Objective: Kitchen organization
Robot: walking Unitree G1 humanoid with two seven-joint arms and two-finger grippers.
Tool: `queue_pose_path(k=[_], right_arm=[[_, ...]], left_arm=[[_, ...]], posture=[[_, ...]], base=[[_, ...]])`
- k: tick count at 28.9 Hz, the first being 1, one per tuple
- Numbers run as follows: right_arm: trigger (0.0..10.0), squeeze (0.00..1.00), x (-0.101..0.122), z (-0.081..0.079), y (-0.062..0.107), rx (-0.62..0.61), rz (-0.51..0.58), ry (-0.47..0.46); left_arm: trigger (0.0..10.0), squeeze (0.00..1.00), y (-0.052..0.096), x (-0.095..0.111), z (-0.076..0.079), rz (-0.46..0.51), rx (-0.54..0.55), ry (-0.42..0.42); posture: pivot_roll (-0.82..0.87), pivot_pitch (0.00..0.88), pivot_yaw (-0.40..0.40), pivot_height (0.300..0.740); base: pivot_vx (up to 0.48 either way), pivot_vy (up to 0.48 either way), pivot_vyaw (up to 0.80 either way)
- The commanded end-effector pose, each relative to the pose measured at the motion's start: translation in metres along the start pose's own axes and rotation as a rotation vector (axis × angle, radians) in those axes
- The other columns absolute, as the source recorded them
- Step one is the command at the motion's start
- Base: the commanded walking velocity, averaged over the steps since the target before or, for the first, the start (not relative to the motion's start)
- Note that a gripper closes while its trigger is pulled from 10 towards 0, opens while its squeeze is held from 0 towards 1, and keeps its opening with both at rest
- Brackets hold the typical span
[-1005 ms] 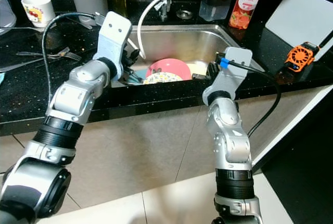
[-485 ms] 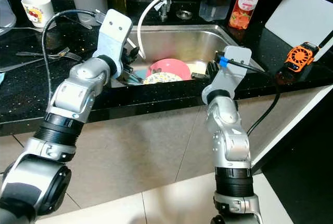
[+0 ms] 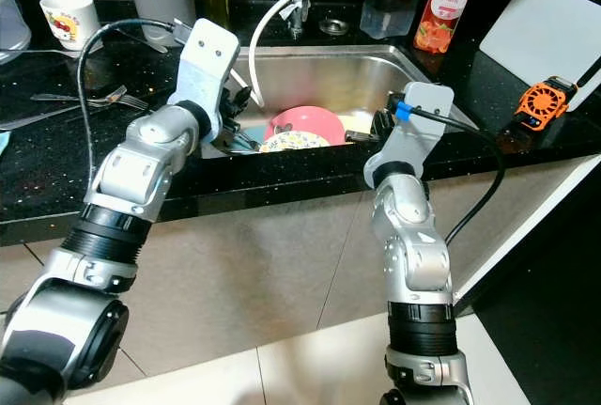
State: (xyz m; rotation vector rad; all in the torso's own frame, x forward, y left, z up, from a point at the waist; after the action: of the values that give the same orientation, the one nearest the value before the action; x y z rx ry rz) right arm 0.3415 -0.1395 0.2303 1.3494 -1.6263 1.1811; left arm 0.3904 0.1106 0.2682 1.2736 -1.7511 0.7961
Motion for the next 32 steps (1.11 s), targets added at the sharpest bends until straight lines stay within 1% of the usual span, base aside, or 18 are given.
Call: queue_pose_path(k=[1,6,20,30,32], right_arm=[[10.0,0.00,0.0008,0.0012,-0.0002,-0.008,0.010,-0.007],[10.0,0.00,-0.0027,0.0005,0.0016,-0.004,-0.001,-0.005],[10.0,0.00,-0.0016,0.0031,0.0024,-0.016,0.001,-0.006],[10.0,0.00,-0.0017,0.0030,0.0021,-0.016,0.000,-0.005],[10.0,0.00,-0.0008,0.0048,0.0022,-0.021,0.002,-0.003]], left_arm=[[10.0,0.00,-0.0010,0.0023,-0.0033,0.005,0.002,-0.021],[10.0,0.00,-0.0005,0.0028,-0.0031,0.012,0.002,-0.031],[10.0,0.00,0.0005,0.0038,-0.0046,0.019,0.008,-0.053],[10.0,0.00,0.0004,0.0024,-0.0069,0.012,0.014,-0.043],[10.0,0.00,0.0002,0.0025,-0.0070,0.010,0.013,-0.043]], posture=[[0.20,0.013,-0.063,0.740],[0.20,0.007,-0.062,0.740],[0.20,0.014,-0.073,0.740],[0.19,0.005,-0.070,0.740],[0.19,0.014,-0.073,0.740]], base=[[0.000,0.000,0.00],[0.000,0.000,0.00],[0.000,0.000,0.00],[0.000,0.000,0.00],[0.000,0.000,0.00]])
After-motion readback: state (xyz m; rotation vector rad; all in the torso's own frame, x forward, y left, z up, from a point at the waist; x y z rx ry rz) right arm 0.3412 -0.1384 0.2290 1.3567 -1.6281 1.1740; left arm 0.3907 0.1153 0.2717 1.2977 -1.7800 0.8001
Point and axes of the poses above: a point about 5 cm out from each wrist's last joint towards the gripper, its own y axis pointing back from the gripper into the wrist, its own x axis along the axis of the wrist's last joint, z = x × y, the point moved 1 cm from there along -y, pointing out of the wrist towards the gripper, and after that the axes turned 8 degrees about -y, right-handed, at the moved point
